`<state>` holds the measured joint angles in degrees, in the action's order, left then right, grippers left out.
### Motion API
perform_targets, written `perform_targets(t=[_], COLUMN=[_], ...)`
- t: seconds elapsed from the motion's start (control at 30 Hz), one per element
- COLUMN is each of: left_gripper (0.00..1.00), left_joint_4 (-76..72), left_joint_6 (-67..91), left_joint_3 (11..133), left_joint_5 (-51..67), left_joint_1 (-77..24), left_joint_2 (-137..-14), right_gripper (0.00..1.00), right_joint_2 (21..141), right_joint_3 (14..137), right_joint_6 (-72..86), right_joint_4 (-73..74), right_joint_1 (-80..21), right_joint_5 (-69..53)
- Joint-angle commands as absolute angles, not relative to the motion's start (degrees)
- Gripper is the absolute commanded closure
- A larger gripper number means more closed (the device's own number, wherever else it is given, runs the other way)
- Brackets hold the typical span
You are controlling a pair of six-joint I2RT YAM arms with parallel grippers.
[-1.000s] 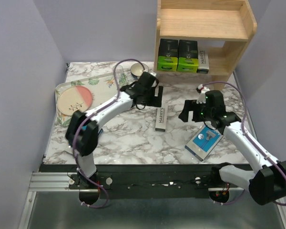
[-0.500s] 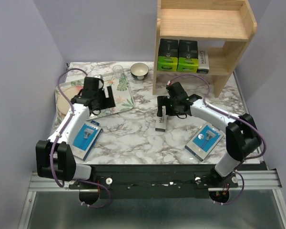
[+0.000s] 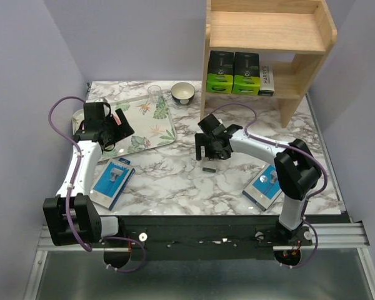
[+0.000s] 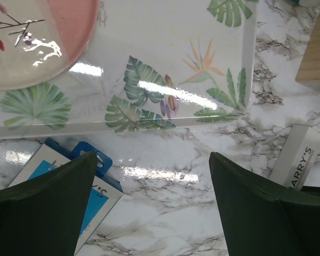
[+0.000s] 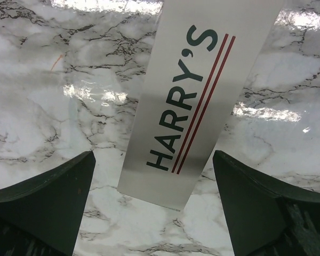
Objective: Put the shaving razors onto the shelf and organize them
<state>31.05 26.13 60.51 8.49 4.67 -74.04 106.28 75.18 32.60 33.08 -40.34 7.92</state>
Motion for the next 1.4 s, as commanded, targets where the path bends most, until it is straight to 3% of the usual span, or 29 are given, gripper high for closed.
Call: perform_targets(t=[0.0, 0.6, 0.73, 1.0, 1.13, 1.27, 1.37], left_gripper=[0.05, 0.06, 0.06, 0.08, 0.09, 0.08, 0.08], left_joint_4=[29.36, 27.86, 26.63, 24.79, 22.68, 22.5, 22.59], left_joint_6=[30.14, 32.43, 34.36, 40.51, 41.75, 40.35, 39.55], left_joint_3=[60.21, 57.13, 56.34, 56.6, 59.14, 62.83, 64.86], left_joint_5=[13.18, 15.91, 16.17, 18.63, 18.72, 18.37, 17.93], left_joint_1=[4.92, 5.27, 5.27, 4.66, 2.64, 0.36, -1.74], left_joint_2=[-73.56, -71.98, -71.37, -76.02, -80.06, -83.05, -84.9], right_gripper=[0.0, 0.31, 0.51, 0.58, 0.58, 0.55, 0.46], right_joint_2=[106.61, 104.77, 99.08, 77.98, 66.47, 57.58, 55.02], right_joint_3=[75.24, 66.8, 64.96, 59.77, 58.1, 59.41, 59.76], right_joint_6=[35.15, 30.78, 23.22, 3.28, 1.32, -3.07, -6.58], right_joint_4=[35.86, 29.71, 24.99, 26.71, 33.9, 36.39, 32.01], right_joint_1=[-41.66, -41.92, -41.92, -40.96, -36.49, -29.29, -22.87], right_joint_5=[12.39, 13.27, 13.71, 17.57, 21.26, 22.32, 25.48])
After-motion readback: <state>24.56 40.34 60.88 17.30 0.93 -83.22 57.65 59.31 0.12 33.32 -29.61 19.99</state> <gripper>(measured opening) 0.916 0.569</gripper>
